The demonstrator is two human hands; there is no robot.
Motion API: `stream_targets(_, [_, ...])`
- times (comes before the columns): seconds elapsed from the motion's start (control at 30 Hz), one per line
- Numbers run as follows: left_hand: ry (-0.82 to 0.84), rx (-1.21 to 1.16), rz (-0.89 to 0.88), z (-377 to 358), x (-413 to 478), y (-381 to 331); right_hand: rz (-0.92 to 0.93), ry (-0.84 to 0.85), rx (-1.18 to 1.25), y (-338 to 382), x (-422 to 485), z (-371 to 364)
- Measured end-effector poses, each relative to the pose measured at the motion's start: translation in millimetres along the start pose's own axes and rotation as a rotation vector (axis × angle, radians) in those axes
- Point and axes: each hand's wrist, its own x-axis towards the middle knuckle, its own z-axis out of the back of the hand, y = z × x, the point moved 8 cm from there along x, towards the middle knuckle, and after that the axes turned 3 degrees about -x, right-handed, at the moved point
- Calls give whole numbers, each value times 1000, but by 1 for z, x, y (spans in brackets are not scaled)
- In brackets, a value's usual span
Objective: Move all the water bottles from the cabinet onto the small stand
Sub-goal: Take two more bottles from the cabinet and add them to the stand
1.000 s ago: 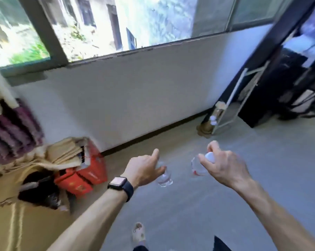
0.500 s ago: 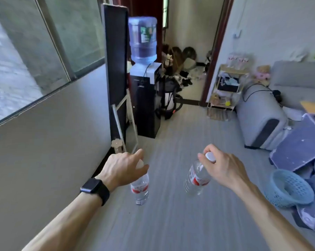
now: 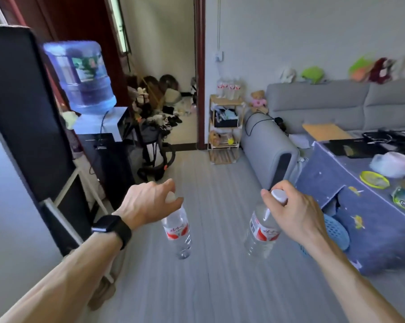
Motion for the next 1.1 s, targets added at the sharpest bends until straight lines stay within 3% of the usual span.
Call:
stream_targets(0.4, [68,29,-25,-43,252,13,18,77,8,-11,244,-102])
stream_targets(0.83, [307,-11,-66,-158,522,102,-132,286,-180,-22,479,-277])
stream_targets(1.1, [444,40,-167,-214,685,113,-106,417,-248,-39,608,-350])
